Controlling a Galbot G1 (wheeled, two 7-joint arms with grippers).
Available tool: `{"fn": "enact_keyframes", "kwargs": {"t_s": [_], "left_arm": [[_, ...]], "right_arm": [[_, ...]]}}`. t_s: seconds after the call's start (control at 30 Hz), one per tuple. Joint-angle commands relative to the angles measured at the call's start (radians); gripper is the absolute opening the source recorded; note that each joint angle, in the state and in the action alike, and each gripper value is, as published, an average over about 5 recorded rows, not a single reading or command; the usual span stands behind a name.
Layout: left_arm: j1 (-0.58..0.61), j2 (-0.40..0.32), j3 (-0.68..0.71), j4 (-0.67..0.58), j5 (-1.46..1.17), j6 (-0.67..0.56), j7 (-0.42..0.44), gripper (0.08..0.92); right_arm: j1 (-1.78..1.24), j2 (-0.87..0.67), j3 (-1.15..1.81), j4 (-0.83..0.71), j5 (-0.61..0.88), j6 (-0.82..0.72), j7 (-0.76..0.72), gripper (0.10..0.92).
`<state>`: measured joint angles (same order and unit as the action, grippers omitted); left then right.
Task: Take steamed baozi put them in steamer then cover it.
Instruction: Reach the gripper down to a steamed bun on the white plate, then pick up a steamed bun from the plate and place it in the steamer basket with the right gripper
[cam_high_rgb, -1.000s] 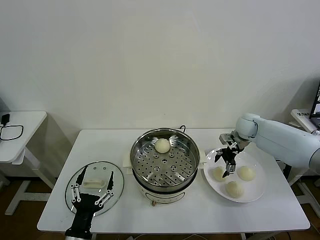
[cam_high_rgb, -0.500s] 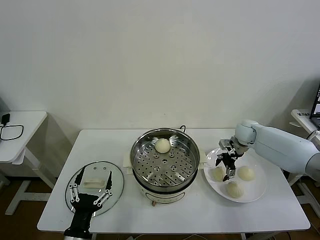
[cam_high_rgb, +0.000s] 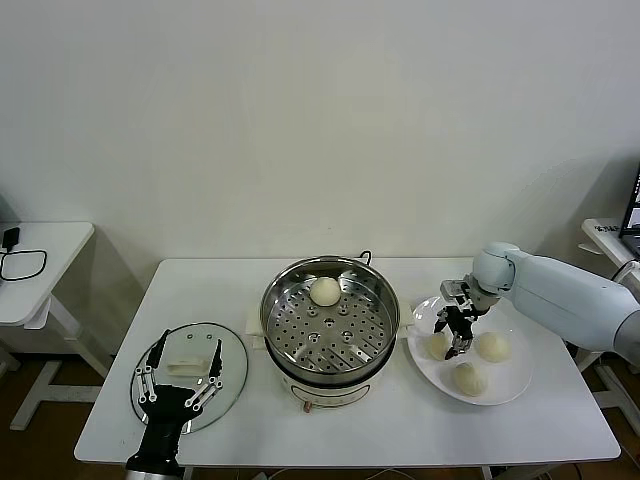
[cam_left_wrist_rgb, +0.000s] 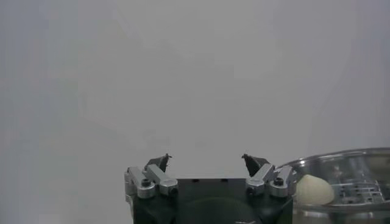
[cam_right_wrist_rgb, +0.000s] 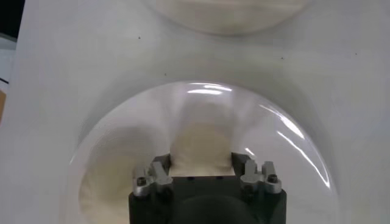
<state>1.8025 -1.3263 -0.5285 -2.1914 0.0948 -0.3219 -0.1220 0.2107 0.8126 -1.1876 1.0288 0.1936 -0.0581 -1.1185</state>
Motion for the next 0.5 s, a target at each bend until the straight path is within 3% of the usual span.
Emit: {"fn": "enact_keyframes", "kwargs": {"t_s": [0.03, 0.27, 0.5], "left_arm": [[-0.008, 0.002, 0.006, -0.001, -0.003, 0.003, -0.001, 0.823], [-0.026, 0.008, 0.025, -0.008, -0.003, 0.012, -0.001, 0.823], [-0.033, 0.018, 0.035, -0.014, -0.003, 0.013, -0.002, 0.823]], "right_arm": [[0.078, -0.039, 0.014, 0.053, -0.004, 0.003, -0.033, 0.658], [0.379, -0.041, -0.060, 0.114, 0.067, 0.033, -0.181, 0.645], [0.658, 0.097, -0.210, 0.181, 0.262, -0.010, -0.241, 0.645]]}}
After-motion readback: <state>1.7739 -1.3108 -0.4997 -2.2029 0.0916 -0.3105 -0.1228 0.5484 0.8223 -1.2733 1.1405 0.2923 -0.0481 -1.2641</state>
